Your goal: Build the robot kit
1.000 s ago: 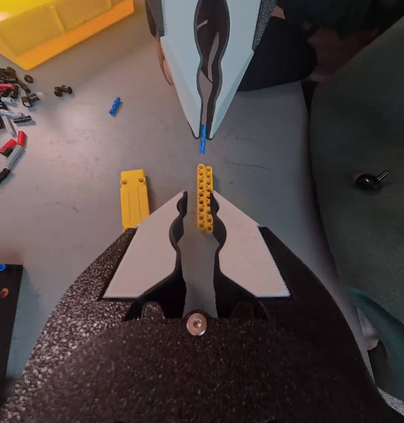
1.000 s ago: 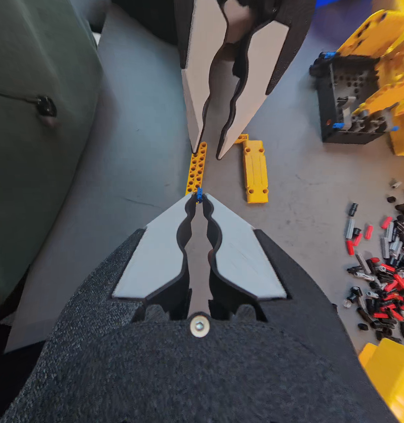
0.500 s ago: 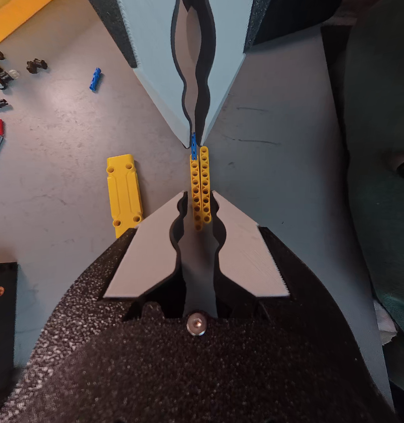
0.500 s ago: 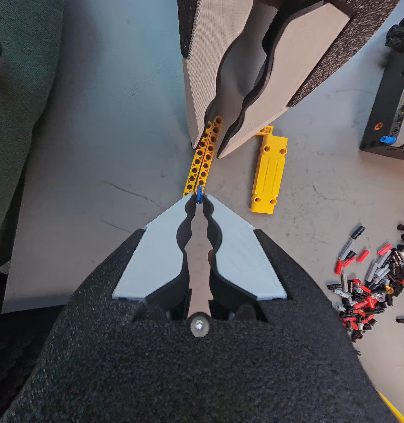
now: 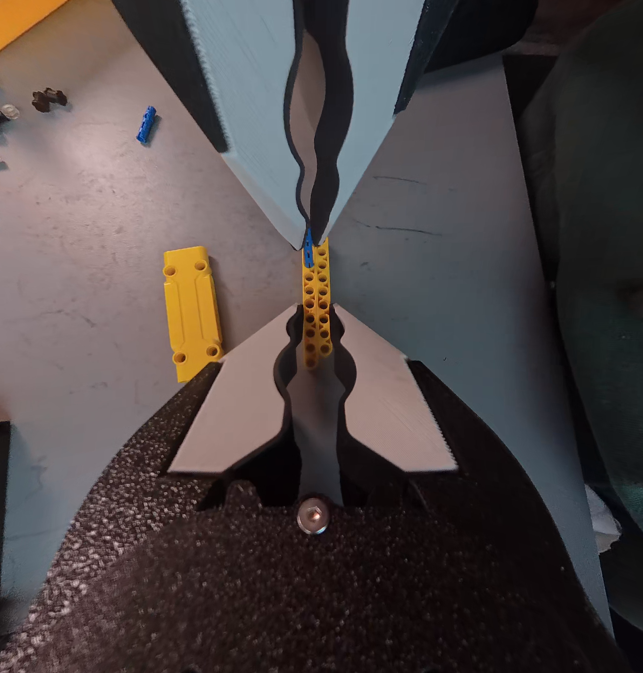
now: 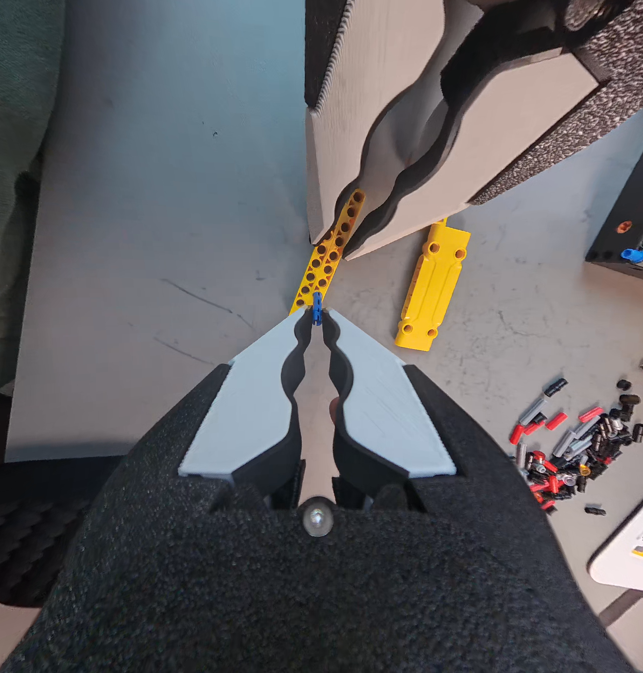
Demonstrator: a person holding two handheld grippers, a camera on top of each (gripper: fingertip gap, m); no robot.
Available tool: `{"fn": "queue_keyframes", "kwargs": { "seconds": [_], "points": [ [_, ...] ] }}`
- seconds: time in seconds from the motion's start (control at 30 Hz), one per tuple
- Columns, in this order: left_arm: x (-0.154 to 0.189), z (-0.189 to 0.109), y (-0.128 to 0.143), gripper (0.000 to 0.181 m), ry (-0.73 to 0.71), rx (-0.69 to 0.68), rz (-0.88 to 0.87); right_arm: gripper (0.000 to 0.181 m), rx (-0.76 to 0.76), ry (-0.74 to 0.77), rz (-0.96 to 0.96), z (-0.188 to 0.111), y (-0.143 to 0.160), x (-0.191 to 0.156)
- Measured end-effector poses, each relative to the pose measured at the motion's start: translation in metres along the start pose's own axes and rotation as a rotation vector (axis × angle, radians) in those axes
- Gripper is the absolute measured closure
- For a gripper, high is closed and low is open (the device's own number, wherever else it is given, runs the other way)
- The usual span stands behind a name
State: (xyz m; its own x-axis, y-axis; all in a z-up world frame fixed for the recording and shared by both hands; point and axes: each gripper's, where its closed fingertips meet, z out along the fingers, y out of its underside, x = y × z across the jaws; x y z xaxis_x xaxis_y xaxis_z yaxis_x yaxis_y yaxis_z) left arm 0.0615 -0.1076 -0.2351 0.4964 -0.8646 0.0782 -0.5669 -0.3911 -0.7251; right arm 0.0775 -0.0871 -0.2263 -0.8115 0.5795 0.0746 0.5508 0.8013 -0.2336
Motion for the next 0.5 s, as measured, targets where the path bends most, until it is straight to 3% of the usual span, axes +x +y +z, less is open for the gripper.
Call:
{"fn": "queue_keyframes", "kwargs": {
  "seconds": [0.33, 0.5],
  "points": [
    [-0.0031, 0.0012, -0.0021, 0.174, 0.024, 0.038, -0.04, 0.177, -0.117, -0.023, -0.14, 0.0004, -0.0052, 0.0001],
    [-0.0021, 0.0012, -0.0017, 0.176, 0.02, 0.035, -0.019, 0.178, -0.149, -0.069, -0.122, 0.0001, 0.001, 0.0002]
  ]
}}
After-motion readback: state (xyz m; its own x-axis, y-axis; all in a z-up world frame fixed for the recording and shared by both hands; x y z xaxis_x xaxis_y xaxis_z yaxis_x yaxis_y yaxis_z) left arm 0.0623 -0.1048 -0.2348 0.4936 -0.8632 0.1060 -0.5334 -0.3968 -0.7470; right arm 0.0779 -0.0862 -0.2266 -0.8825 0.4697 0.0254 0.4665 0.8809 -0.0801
